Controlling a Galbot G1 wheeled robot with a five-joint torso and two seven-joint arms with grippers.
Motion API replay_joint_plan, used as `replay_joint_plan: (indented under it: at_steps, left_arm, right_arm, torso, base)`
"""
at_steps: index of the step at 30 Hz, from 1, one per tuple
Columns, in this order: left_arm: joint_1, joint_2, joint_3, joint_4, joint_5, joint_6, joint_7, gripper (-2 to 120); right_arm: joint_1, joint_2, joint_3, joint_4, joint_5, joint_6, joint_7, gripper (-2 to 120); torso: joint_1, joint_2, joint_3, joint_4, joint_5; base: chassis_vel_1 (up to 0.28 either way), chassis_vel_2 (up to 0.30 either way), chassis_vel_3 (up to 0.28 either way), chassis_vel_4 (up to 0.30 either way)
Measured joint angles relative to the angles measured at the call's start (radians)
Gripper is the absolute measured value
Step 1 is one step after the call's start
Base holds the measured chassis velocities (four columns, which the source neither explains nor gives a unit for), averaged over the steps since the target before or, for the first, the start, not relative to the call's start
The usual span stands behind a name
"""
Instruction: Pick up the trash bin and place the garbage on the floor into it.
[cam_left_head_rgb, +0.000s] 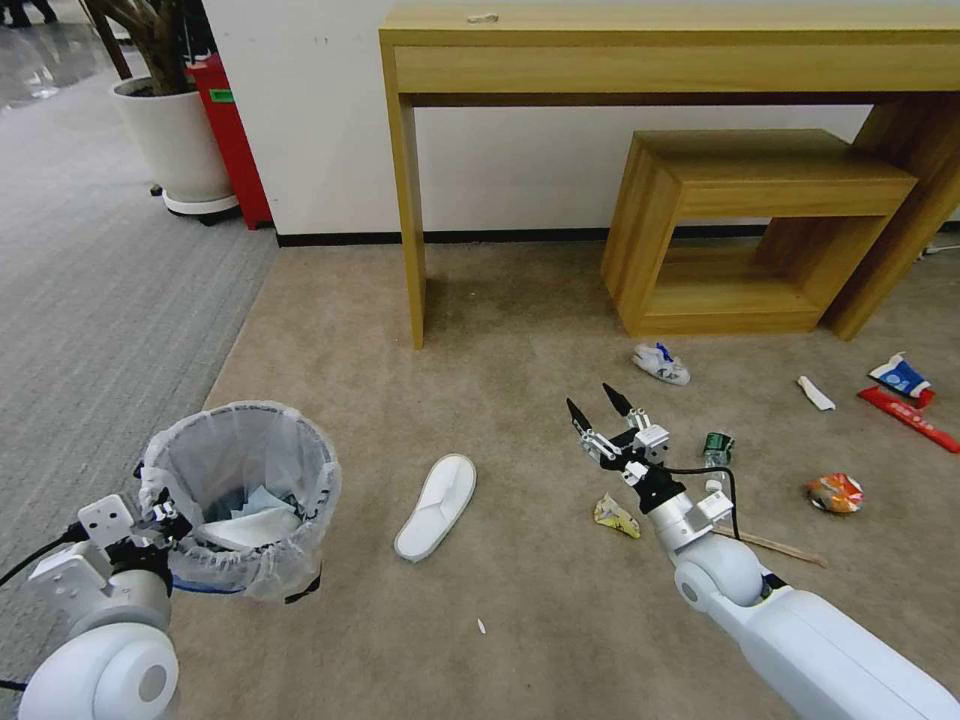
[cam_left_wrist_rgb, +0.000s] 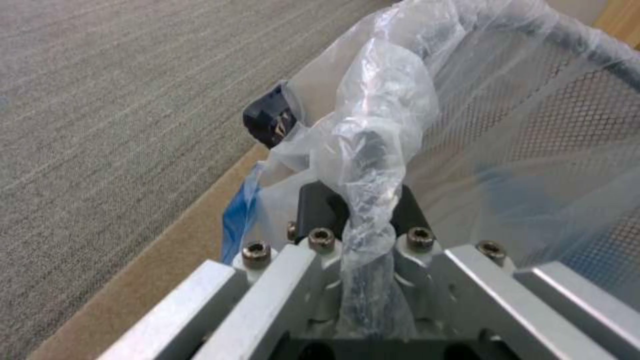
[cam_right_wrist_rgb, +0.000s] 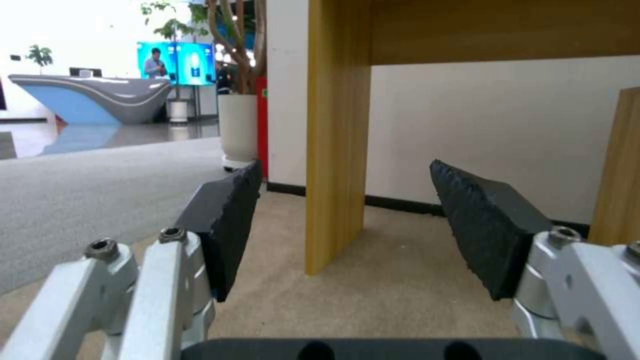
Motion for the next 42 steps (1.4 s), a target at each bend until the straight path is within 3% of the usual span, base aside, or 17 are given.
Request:
replay_joint_plan:
  at_steps: [24, 35, 42]
  left_arm:
    - [-0.009, 0.003, 0.006, 0.014, 0.000, -0.003, 0.001, 3]
    - [-0.023, -0.002, 0.021, 0.030, 0.003, -0.003, 0.000, 3]
    - [-0.027, 0.002, 0.019, 0.031, 0.002, -0.002, -0.001, 3]
  right_arm:
    - [0.022, 0.021, -0.017, -0.027, -0.011, 0.002, 0.002, 61]
    - [0.024, 0.023, -0.024, -0.038, 0.001, 0.023, 0.002, 71]
    - [0.035, 0.021, -0.030, -0.039, 0.010, 0.017, 0.002, 69]
  torso:
    - [0.000, 0.000, 0.000, 0.0000, 0.0000]
    - [0.000, 0.000, 0.000, 0.0000, 0.0001]
    - [0.000, 0.000, 0.000, 0.0000, 0.0001]
  base:
    - [-0.025, 0.020, 0.026, -0.025]
    - [-0.017, 0.013, 0.017, -0.019]
    - [0.000, 0.000, 0.000, 0.000]
